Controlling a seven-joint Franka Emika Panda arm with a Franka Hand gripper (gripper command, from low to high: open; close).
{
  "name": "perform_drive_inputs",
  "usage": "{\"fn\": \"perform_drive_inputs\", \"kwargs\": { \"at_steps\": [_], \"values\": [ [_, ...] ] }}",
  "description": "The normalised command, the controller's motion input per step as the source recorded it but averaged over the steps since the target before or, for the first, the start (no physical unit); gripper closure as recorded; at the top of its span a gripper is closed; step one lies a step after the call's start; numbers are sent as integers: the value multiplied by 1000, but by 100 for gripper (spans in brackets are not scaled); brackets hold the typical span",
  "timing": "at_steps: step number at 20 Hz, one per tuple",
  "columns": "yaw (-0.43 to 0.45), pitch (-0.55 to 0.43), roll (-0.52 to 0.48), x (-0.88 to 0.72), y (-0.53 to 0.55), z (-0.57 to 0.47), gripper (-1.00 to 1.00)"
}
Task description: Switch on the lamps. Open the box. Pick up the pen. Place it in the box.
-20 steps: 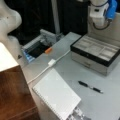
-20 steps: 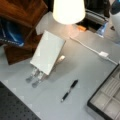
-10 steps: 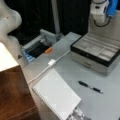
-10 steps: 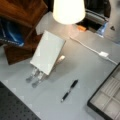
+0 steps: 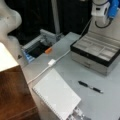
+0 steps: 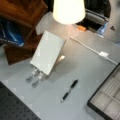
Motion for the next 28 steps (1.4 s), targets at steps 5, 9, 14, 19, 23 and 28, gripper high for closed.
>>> {"fn": "perform_drive_inputs", "kwargs": {
  "at_steps": [5,9,14,19,23,28],
  "values": [
    [2,105,109,81,-74,180,-100],
    [35,154,73,-4,-254,155,-100],
    [54,181,8,-47,-432,109,-100],
    [64,142,-98,-57,-524,-67,-100],
    [100,89,-209,-71,-644,-209,-100],
    [119,18,-278,-95,-694,-290,-100]
  ]
}}
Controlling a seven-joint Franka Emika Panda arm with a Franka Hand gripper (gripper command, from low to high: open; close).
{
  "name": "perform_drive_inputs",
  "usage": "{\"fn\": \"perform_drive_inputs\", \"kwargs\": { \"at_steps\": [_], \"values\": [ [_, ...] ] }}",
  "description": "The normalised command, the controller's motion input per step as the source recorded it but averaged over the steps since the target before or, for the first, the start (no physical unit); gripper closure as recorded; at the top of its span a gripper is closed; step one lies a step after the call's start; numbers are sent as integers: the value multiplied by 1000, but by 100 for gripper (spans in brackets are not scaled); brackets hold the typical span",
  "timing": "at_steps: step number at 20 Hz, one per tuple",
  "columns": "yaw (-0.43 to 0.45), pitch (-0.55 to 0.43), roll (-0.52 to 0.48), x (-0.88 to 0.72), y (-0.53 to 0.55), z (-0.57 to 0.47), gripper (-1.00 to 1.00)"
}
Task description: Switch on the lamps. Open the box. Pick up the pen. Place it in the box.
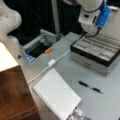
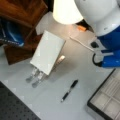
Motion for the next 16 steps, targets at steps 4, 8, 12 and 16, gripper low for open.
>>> {"fn": "perform_drive_inputs", "kwargs": {
  "at_steps": [4,8,12,16],
  "values": [
    [157,-48,-320,-128,-631,-273,-100],
    [129,-86,-365,-134,-513,-260,-100],
    [120,-104,-419,-144,-390,-269,-100],
    [78,-150,-452,-118,-346,-284,-100]
  ]
}}
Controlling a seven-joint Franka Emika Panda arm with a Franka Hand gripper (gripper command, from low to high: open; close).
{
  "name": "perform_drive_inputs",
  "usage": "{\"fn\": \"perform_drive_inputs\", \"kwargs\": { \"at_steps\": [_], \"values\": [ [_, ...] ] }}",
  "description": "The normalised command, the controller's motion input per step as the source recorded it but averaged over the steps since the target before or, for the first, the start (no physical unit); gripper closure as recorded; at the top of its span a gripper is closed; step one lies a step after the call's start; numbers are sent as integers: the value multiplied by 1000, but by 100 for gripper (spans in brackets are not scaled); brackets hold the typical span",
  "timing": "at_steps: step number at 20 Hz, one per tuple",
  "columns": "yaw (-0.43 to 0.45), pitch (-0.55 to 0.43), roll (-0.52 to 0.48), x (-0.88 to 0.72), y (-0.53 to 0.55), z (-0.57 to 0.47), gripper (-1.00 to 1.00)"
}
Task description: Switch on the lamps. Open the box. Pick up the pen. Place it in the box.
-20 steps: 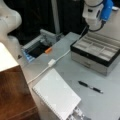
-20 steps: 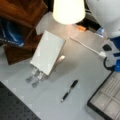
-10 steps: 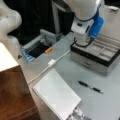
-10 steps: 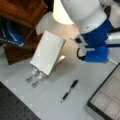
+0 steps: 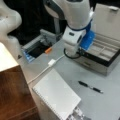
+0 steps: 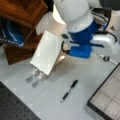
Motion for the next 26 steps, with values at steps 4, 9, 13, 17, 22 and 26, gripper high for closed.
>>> {"fn": "perform_drive_inputs", "kwargs": {
  "at_steps": [4,9,13,17,22,26],
  "values": [
    [-14,-178,-408,-89,-327,-291,-100],
    [-38,-181,-284,-85,-353,-277,-100],
    [-52,-176,-171,-52,-308,-232,-100],
    [3,-172,-126,24,-131,-235,-100],
    [75,-131,-131,93,17,-180,-100],
    [96,-85,-122,115,54,-98,-100]
  ]
}}
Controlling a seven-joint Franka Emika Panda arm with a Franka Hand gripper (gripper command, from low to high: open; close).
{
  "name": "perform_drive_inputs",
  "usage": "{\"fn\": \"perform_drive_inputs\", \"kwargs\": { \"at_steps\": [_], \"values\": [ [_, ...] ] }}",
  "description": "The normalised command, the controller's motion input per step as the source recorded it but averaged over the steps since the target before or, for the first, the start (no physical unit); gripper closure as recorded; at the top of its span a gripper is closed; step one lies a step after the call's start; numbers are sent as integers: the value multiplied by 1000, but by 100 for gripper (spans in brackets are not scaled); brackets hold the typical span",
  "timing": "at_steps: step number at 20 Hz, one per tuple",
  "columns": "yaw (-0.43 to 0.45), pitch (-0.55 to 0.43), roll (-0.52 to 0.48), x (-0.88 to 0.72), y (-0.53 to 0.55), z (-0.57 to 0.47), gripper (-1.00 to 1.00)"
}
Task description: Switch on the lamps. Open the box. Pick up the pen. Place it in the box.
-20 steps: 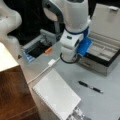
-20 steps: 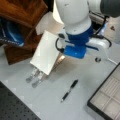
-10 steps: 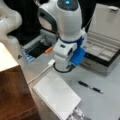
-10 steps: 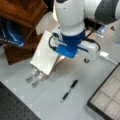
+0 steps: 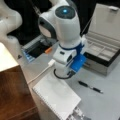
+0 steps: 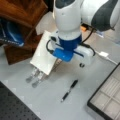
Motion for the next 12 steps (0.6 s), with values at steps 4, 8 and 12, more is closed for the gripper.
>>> {"fn": "perform_drive_inputs", "kwargs": {
  "at_steps": [4,8,12],
  "values": [
    [95,-59,-130,145,83,-66,-100],
    [85,-48,-140,188,97,-75,-100],
    [108,-36,-147,223,99,-92,-100]
  ]
}}
